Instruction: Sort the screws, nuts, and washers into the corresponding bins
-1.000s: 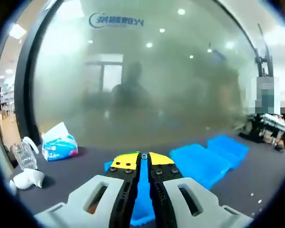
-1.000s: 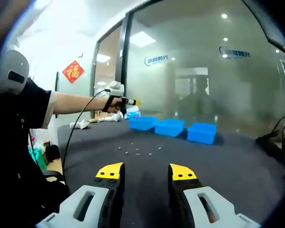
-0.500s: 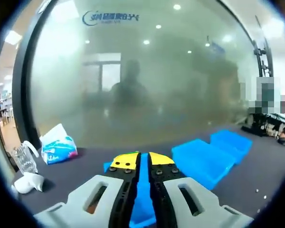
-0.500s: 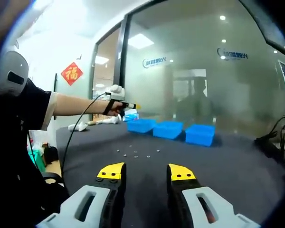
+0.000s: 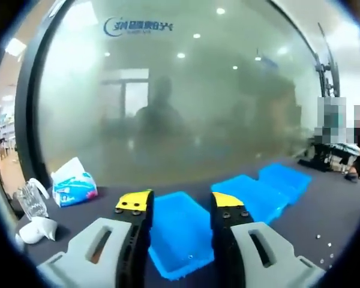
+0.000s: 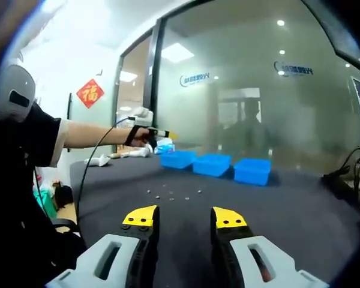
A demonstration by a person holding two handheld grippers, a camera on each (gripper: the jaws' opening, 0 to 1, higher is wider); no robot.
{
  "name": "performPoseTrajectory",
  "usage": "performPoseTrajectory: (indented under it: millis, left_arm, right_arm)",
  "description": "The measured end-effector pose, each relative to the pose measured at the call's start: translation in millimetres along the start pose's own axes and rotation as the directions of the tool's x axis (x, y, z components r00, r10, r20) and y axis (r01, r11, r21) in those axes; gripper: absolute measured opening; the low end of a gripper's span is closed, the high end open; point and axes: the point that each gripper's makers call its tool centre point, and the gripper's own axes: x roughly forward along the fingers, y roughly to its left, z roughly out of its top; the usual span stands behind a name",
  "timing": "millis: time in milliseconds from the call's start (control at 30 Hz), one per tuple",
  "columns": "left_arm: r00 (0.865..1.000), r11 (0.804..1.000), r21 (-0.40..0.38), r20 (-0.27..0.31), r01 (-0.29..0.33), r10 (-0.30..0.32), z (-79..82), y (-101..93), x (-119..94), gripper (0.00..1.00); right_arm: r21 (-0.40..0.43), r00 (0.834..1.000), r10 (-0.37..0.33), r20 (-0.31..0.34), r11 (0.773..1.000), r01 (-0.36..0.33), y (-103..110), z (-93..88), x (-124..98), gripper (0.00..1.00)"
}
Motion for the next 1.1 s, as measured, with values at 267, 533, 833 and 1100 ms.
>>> performPoseTrajectory:
  millis: [267, 533, 833, 1100]
  left_arm:
    - [0.993, 0.994, -0.041, 0.066, 0.098, -0.095, 7.6, -28.8, -37.4, 0.42]
    - [0.977, 0.982, -0.076, 0.134, 0.174, -0.163, -1.2, -47.5, -99.9, 0.43]
    - [0.959, 0.976, -0.079, 0.216, 0.203, -0.182, 1.8, -55.8, -170.5, 0.45]
    - [0.956, 0.971, -0.059, 0.195, 0.233, -0.218, -20.7, -57.7, -216.4, 0.46]
  right_arm:
    - [0.007, 1.000, 0.000, 0.014, 1.000, 0.000, 0.4, 5.5, 2.0, 0.31]
    - [-0.009, 1.000, -0.011, 0.017, 1.000, 0.011, -0.8, 9.4, 1.1, 0.32]
    - [-0.018, 0.999, -0.029, 0.032, 0.999, 0.030, -3.0, 17.9, -0.4, 0.34]
    - [-0.027, 0.998, -0.048, 0.047, 0.998, 0.050, -6.5, 24.8, -0.1, 0.36]
